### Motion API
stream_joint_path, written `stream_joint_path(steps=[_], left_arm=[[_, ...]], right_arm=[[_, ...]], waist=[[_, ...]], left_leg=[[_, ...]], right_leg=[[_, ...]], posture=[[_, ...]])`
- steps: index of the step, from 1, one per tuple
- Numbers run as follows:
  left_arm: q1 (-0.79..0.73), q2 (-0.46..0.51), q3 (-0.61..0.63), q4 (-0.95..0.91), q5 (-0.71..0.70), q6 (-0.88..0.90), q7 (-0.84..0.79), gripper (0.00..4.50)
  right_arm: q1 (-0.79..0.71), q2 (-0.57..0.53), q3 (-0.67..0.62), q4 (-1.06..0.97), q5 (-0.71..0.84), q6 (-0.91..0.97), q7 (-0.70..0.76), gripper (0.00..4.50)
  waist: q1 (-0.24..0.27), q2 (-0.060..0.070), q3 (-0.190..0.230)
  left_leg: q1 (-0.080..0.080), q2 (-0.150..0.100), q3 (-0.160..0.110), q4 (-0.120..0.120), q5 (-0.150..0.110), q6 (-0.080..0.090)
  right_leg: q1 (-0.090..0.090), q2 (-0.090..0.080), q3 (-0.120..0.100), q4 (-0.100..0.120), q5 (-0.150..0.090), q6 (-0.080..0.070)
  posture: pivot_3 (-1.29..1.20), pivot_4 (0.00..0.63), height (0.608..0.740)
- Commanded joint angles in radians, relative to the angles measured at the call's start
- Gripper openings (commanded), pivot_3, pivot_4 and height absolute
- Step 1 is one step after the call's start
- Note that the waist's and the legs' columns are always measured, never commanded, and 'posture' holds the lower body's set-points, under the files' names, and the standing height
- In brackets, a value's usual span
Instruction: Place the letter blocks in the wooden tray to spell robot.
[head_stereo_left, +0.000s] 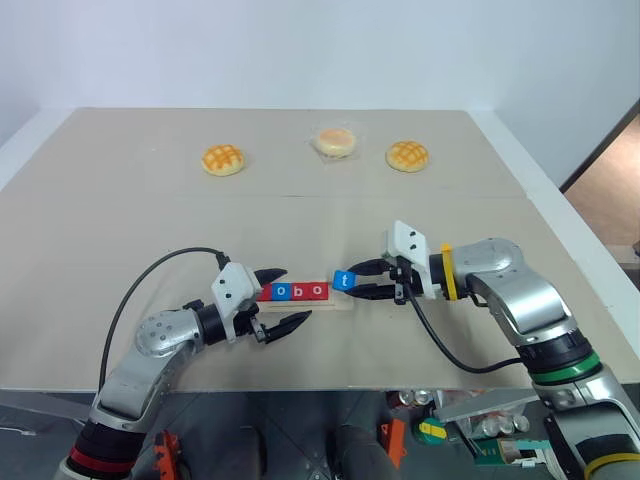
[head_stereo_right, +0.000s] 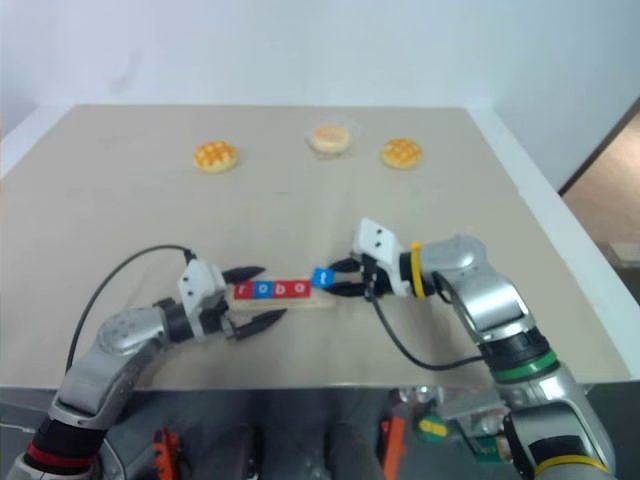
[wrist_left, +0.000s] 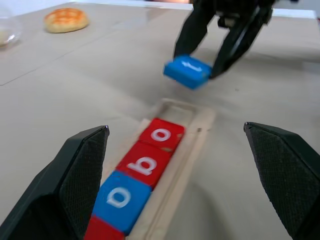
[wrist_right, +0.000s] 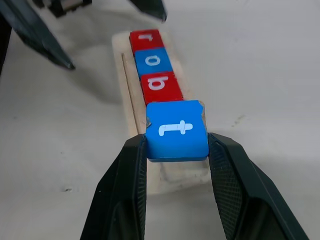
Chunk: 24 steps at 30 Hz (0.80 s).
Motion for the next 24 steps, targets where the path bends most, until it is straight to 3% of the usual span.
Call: stream_joint_path(steps=[1,24], left_arm=[[-0.004,0.001,0.012,-0.020,0.002,-0.007,0.012,4.50],[0.043,-0.003,0.016,-0.096,-0.050,0.021,0.024,4.50]], right_arm=[[-0.063,0.021,0.033,0.082,-0.044,-0.067,0.037,1.46],[-0.119,0.079,0.074,0.291,-0.138,-0.217,0.139,1.46]], waist=[[0.000,0.000,0.000],[-0.001,0.000,0.000]], left_leg=[[0.000,0.000,0.000,0.000,0.000,0.000],[0.001,0.000,0.000,0.000,0.000,0.000]], right_leg=[[0.000,0.000,0.000,0.000,0.000,0.000],[0.000,0.000,-0.001,0.000,0.001,-0.002]], posture=[[0.00,0.150,0.740],[0.00,0.150,0.740]])
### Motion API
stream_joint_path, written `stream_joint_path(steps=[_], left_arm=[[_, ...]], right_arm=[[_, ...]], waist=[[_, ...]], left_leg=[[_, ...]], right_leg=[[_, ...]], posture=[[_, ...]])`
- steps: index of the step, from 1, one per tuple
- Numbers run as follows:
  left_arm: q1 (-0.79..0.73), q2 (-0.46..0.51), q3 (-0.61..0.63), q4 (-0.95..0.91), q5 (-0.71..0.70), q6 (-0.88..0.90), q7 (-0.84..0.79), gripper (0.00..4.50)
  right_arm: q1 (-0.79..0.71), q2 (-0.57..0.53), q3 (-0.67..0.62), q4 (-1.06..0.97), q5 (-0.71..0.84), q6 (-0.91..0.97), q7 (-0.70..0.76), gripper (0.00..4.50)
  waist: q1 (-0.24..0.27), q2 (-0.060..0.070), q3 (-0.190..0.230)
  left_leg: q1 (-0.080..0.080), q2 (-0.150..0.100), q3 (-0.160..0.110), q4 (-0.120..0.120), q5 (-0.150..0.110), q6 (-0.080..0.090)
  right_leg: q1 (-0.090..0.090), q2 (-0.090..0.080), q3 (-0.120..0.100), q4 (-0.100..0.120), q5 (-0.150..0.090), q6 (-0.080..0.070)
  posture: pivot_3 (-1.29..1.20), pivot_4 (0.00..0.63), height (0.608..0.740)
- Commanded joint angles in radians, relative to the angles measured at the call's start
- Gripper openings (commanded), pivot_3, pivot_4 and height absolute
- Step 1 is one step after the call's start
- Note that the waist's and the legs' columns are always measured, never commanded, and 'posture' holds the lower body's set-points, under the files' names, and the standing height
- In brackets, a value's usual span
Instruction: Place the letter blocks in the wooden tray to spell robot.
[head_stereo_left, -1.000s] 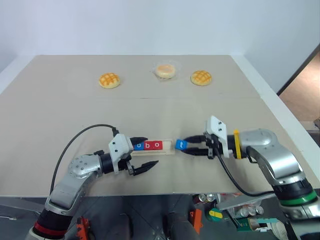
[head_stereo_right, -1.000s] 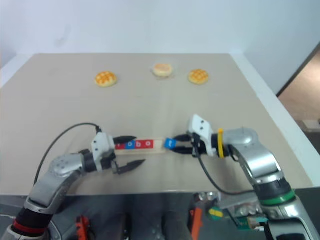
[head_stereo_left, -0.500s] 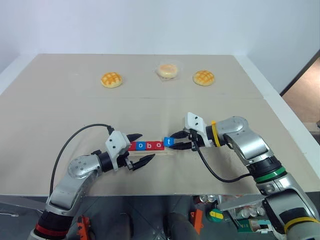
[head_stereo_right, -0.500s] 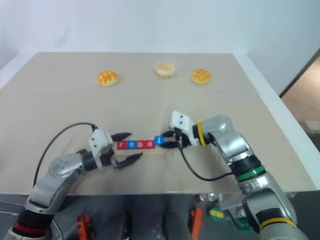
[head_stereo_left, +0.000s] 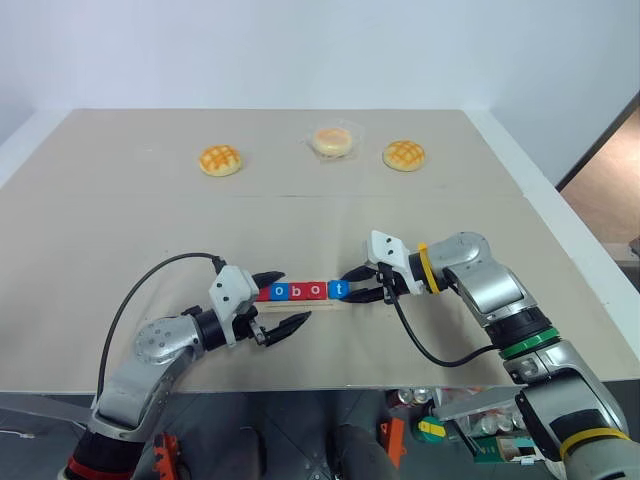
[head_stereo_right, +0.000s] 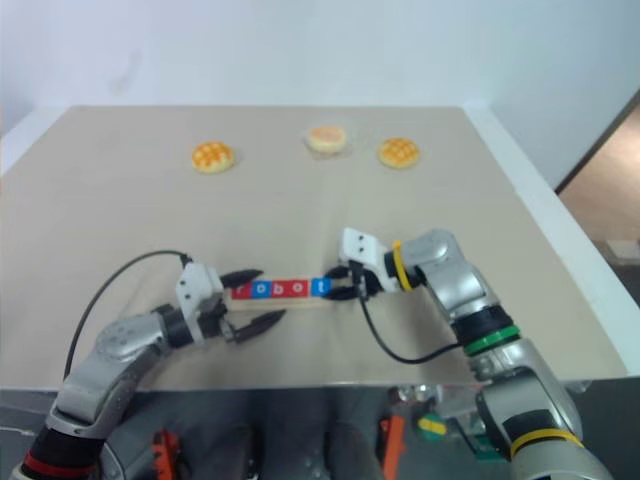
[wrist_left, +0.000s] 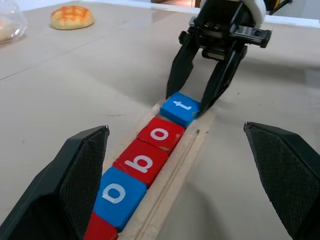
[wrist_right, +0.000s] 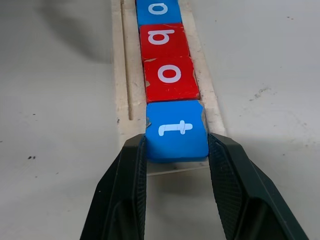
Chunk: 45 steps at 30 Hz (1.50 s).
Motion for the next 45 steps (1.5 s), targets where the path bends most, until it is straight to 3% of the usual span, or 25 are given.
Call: stream_joint_path(steps=[1,4,5,11,15,20,23,26,33,45], left_arm=[[0.002,0.001,0.012,-0.059,-0.022,0.007,0.001,4.50],[0.002,0.003,0.010,-0.063,-0.022,0.011,0.003,4.50],[0.002,0.003,0.009,-0.064,-0.022,0.011,0.003,4.50],[0.002,0.010,0.008,-0.056,-0.016,0.008,-0.001,4.50],[0.002,0.029,0.013,-0.049,-0.018,0.001,-0.026,4.50],[0.011,0.059,0.050,-0.038,-0.037,0.007,-0.039,4.50],[0.023,0.064,0.076,-0.031,-0.039,0.004,-0.032,4.50],[0.030,0.059,0.089,-0.031,-0.045,0.002,-0.030,4.50],[0.032,0.058,0.098,-0.017,-0.047,-0.005,-0.035,4.50],[0.015,0.048,0.074,0.001,-0.027,-0.014,-0.039,4.50]], right_arm=[[-0.026,0.014,0.004,0.030,-0.014,-0.031,0.013,1.46],[-0.032,0.021,0.001,0.051,-0.019,-0.038,0.026,1.46],[-0.033,0.022,0.000,0.054,-0.020,-0.040,0.031,2.26],[-0.039,0.029,-0.025,0.029,0.001,-0.003,0.039,4.35],[-0.034,0.029,-0.103,-0.059,0.070,0.116,-0.012,4.46],[0.034,0.054,-0.260,-0.198,0.147,0.321,-0.220,4.46],[0.143,0.115,-0.360,-0.322,0.165,0.409,-0.409,3.77],[0.276,0.168,-0.400,-0.463,0.170,0.471,-0.536,2.69],[0.425,0.284,-0.359,-0.591,0.114,0.480,-0.782,0.29],[0.497,0.309,-0.284,-0.678,0.119,0.495,-0.861,0.29]], waist=[[0.000,0.000,0.000],[0.000,0.000,0.000],[0.000,0.000,0.000],[0.000,0.000,0.000],[0.000,0.000,0.000],[0.000,0.000,0.000],[0.000,0.000,0.000],[0.003,0.000,0.000],[-0.004,0.000,0.000],[-0.002,0.000,0.000]], left_leg=[[0.000,0.000,0.000,0.000,0.000,0.000],[0.000,0.000,0.000,0.000,0.000,0.000],[0.000,0.000,0.000,0.000,0.000,0.000],[0.000,0.000,0.000,0.000,0.000,0.000],[0.000,0.000,0.000,0.000,0.000,0.000],[0.000,0.000,0.000,0.000,0.000,0.000],[-0.001,0.000,-0.001,-0.001,0.000,0.000],[-0.002,0.000,-0.002,-0.002,0.000,0.000],[-0.003,0.000,0.001,-0.001,0.000,-0.001],[-0.002,0.000,0.000,-0.001,0.002,0.000]], right_leg=[[0.000,0.000,0.000,0.000,0.000,0.000],[0.000,0.000,0.000,0.000,0.000,0.000],[0.000,0.000,0.000,0.000,0.000,0.000],[0.000,0.000,0.000,0.000,0.000,0.000],[0.000,0.000,0.000,0.000,0.000,-0.001],[0.000,0.000,0.000,0.000,0.000,-0.001],[0.000,0.000,0.000,0.000,0.000,-0.001],[-0.001,-0.001,-0.002,0.000,-0.001,-0.002],[-0.003,0.000,0.000,0.000,-0.001,0.001],[-0.003,0.000,0.000,0.000,0.000,0.001]], posture=[[0.00,0.150,0.740],[0.00,0.150,0.740],[0.00,0.150,0.740],[0.00,0.150,0.740],[0.00,0.150,0.740],[0.00,0.150,0.740],[0.00,0.150,0.740],[0.00,0.150,0.740],[0.00,0.150,0.740],[0.00,0.150,0.740]])
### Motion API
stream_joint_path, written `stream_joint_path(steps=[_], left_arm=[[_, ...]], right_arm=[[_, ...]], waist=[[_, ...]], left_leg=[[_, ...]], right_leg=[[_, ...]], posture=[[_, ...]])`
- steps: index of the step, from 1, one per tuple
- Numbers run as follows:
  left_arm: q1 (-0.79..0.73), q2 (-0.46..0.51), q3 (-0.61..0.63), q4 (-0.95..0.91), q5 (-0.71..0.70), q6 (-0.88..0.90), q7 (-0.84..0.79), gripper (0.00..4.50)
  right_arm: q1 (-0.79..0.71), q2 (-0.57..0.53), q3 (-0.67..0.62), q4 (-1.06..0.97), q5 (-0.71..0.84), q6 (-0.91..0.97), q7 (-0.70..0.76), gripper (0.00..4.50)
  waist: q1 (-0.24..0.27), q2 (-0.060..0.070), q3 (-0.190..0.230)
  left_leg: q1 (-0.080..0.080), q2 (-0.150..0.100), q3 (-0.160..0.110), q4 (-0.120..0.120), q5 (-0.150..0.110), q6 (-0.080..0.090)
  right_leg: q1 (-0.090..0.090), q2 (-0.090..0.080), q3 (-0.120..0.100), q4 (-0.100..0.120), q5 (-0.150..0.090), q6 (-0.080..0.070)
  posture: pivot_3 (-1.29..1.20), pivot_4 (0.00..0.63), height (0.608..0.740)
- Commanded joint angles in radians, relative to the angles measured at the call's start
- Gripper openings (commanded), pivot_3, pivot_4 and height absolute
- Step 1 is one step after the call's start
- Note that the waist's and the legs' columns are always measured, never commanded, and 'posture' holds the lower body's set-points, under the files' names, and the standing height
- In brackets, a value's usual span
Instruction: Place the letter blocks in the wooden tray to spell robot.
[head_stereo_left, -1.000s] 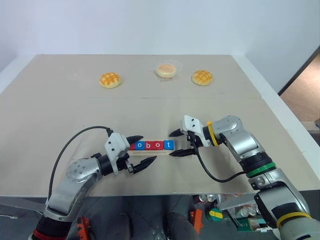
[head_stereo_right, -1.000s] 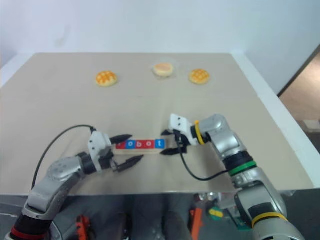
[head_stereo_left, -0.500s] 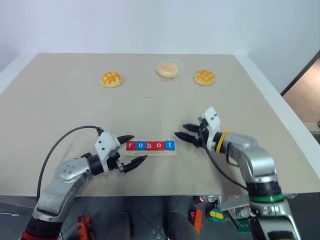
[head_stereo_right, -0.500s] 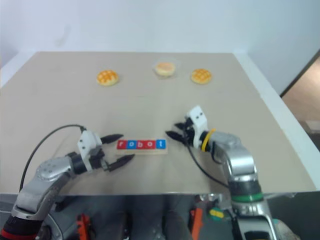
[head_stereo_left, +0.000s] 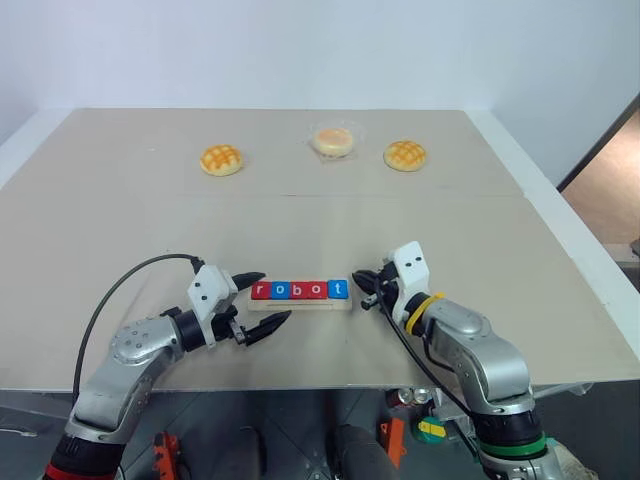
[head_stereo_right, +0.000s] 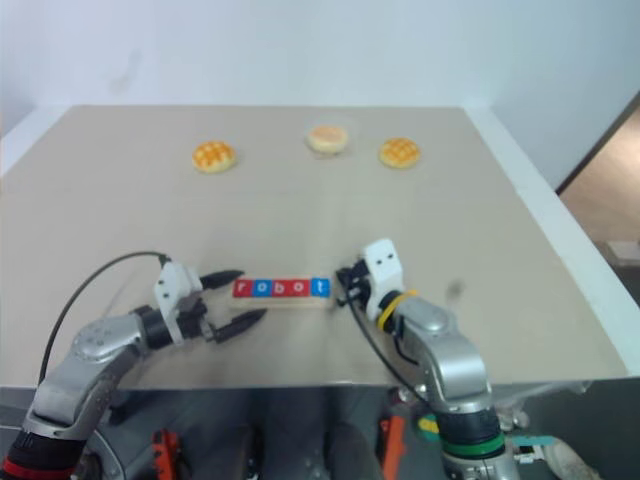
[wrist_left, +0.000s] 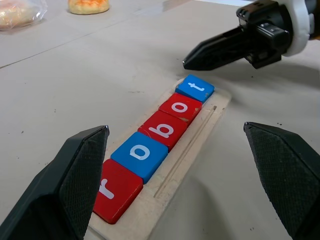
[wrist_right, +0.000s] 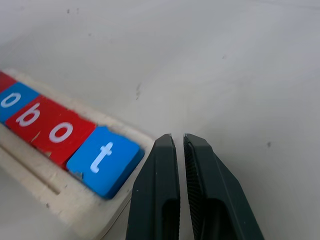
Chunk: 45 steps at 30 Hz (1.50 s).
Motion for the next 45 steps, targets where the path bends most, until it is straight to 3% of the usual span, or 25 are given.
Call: stream_joint_path(steps=[1,16,34,40,43,45], left_arm=[[-0.017,-0.003,-0.003,-0.014,0.005,-0.016,0.001,4.50],[-0.024,-0.008,-0.016,-0.010,0.025,-0.023,-0.011,4.50],[-0.026,-0.006,-0.020,-0.017,0.023,-0.020,-0.018,4.50],[-0.031,-0.008,-0.010,-0.017,-0.005,-0.005,-0.030,4.50],[-0.049,0.017,0.020,0.000,-0.056,0.032,-0.069,4.50],[-0.063,0.038,0.045,0.022,-0.072,0.043,-0.084,4.50]], right_arm=[[0.002,0.006,0.008,-0.050,0.012,-0.007,-0.012,0.29],[0.005,0.010,-0.026,-0.067,0.034,-0.023,-0.050,0.13],[0.018,-0.013,0.064,-0.068,0.017,-0.040,-0.035,0.13],[-0.007,-0.040,-0.007,-0.061,0.033,-0.063,-0.029,0.13],[-0.050,-0.093,-0.100,-0.033,0.093,-0.063,0.032,0.93],[-0.076,-0.140,-0.147,-0.004,0.129,-0.065,0.081,1.69]], waist=[[0.000,0.000,0.000],[0.000,0.000,0.000],[0.000,0.000,0.000],[0.000,0.000,0.000],[0.000,0.000,0.000],[0.000,0.000,0.000]], left_leg=[[0.000,0.000,0.000,0.000,0.000,0.000],[0.000,0.000,-0.001,0.000,0.000,0.000],[0.000,0.000,-0.001,0.000,0.000,0.000],[0.000,0.000,-0.001,0.000,0.000,0.000],[0.000,0.000,0.000,0.000,0.000,0.000],[0.000,0.000,0.000,0.001,0.000,0.000]], right_leg=[[0.000,0.000,0.000,0.000,0.000,0.000],[0.000,0.000,0.000,0.000,0.000,0.000],[0.000,0.000,0.000,0.000,0.000,-0.001],[0.000,0.000,-0.001,0.000,0.000,-0.001],[0.000,0.000,0.000,0.000,0.000,-0.001],[0.000,0.000,0.000,0.000,-0.001,-0.002]], posture=[[0.00,0.150,0.740],[0.00,0.150,0.740],[0.00,0.150,0.740],[0.00,0.150,0.740],[0.00,0.150,0.740],[0.00,0.150,0.740]])
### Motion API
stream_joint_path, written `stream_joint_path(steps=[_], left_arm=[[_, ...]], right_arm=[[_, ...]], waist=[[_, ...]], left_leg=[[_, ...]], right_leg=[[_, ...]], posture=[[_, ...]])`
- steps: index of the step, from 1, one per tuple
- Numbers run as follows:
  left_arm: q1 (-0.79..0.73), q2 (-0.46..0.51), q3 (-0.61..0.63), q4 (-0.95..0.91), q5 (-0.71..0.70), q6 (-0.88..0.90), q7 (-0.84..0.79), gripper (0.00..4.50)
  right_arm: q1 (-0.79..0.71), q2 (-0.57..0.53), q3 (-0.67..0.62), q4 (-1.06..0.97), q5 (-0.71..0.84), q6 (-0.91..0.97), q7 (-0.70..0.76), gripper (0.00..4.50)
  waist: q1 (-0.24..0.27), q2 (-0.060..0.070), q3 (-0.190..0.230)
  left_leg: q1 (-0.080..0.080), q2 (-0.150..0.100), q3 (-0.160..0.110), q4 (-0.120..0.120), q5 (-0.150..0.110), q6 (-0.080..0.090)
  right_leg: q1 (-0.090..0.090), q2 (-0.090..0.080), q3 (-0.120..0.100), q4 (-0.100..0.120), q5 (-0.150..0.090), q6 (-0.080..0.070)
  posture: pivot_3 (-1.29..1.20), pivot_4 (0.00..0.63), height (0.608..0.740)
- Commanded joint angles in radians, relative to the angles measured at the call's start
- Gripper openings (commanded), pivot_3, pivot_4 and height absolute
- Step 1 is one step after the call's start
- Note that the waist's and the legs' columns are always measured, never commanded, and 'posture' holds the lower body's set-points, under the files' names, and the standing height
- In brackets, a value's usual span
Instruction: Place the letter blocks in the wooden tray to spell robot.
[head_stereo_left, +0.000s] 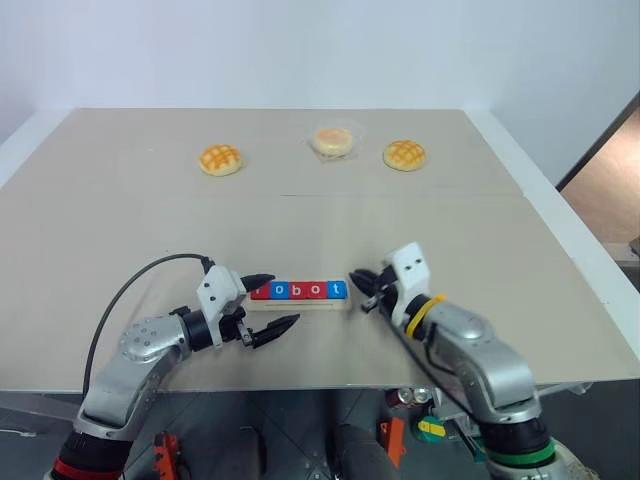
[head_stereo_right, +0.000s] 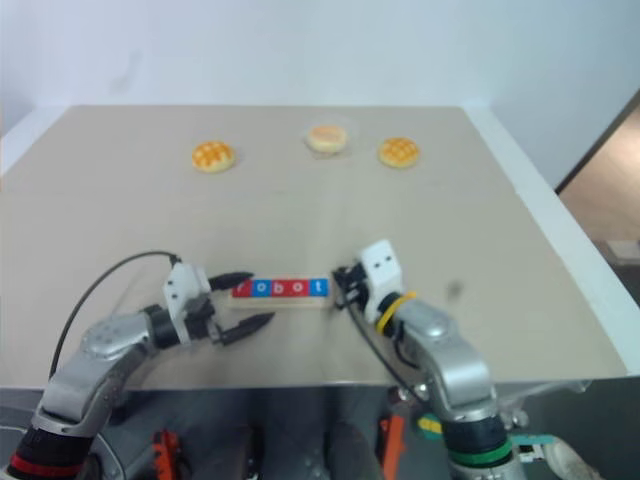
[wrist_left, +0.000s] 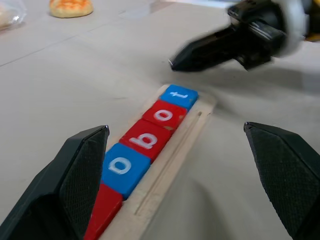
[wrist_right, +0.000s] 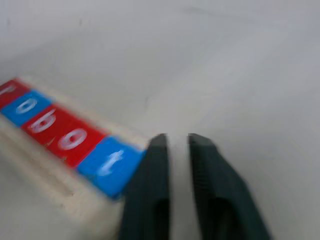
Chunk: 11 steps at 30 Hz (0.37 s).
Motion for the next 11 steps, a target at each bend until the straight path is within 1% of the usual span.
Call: stream_joint_path(steps=[1,2,3,5,6,8,9,11], left_arm=[[-0.040,0.048,0.076,0.042,-0.034,0.016,-0.025,4.50],[-0.058,0.064,0.090,0.072,-0.024,0.020,-0.018,4.50],[-0.079,0.076,0.108,0.108,-0.010,0.015,-0.005,4.50],[-0.101,0.086,0.123,0.146,0.003,0.005,0.008,4.50],[-0.123,0.096,0.152,0.177,-0.004,0.021,0.024,4.50],[-0.133,0.137,0.199,0.219,0.038,-0.013,0.056,4.50],[-0.125,0.153,0.226,0.233,0.055,-0.033,0.074,4.50],[-0.095,0.161,0.269,0.232,0.046,-0.034,0.092,4.50]], right_arm=[[-0.047,-0.084,-0.107,0.029,0.085,-0.021,0.109,2.02],[-0.049,-0.118,-0.121,0.045,0.108,-0.016,0.156,2.31],[-0.046,-0.159,-0.129,0.058,0.133,-0.016,0.215,2.75],[-0.040,-0.202,-0.132,0.072,0.161,-0.021,0.275,3.35],[-0.029,-0.239,-0.141,0.080,0.178,-0.033,0.329,3.73],[0.008,-0.313,-0.177,0.099,0.189,-0.066,0.412,4.43],[0.033,-0.346,-0.195,0.107,0.189,-0.080,0.438,4.47],[0.075,-0.375,-0.227,0.113,0.199,-0.083,0.443,4.47]], waist=[[0.000,0.000,0.000],[0.000,0.000,0.000],[0.000,0.000,0.000],[0.001,0.000,0.000],[0.001,0.000,0.000],[0.001,0.000,0.000],[0.002,0.000,0.000],[0.001,0.000,0.000]], left_leg=[[0.000,0.000,0.000,0.000,0.000,0.000],[0.000,0.000,0.000,0.000,0.000,0.000],[0.000,0.000,0.000,0.000,0.000,0.000],[0.000,0.000,-0.001,-0.001,0.000,0.000],[0.000,0.000,-0.001,-0.002,0.000,0.000],[0.000,0.000,-0.001,-0.002,0.000,0.001],[-0.001,0.000,-0.002,-0.002,-0.001,0.001],[-0.001,0.000,-0.001,-0.002,-0.002,0.002]], right_leg=[[0.000,0.000,0.000,0.000,0.000,-0.001],[0.000,0.000,0.000,0.000,-0.001,-0.001],[0.000,0.000,0.000,0.000,-0.001,-0.001],[0.000,0.001,-0.001,0.000,0.000,0.000],[0.000,0.001,-0.001,0.000,0.000,0.000],[0.000,0.001,-0.002,0.000,-0.001,0.001],[-0.001,0.001,-0.002,0.000,-0.002,0.001],[-0.001,0.000,-0.002,0.000,-0.003,0.001]], posture=[[0.00,0.150,0.740],[0.00,0.150,0.740],[0.00,0.150,0.740],[0.00,0.150,0.740],[0.00,0.150,0.740],[0.00,0.150,0.740],[0.00,0.150,0.740],[0.00,0.150,0.740]])
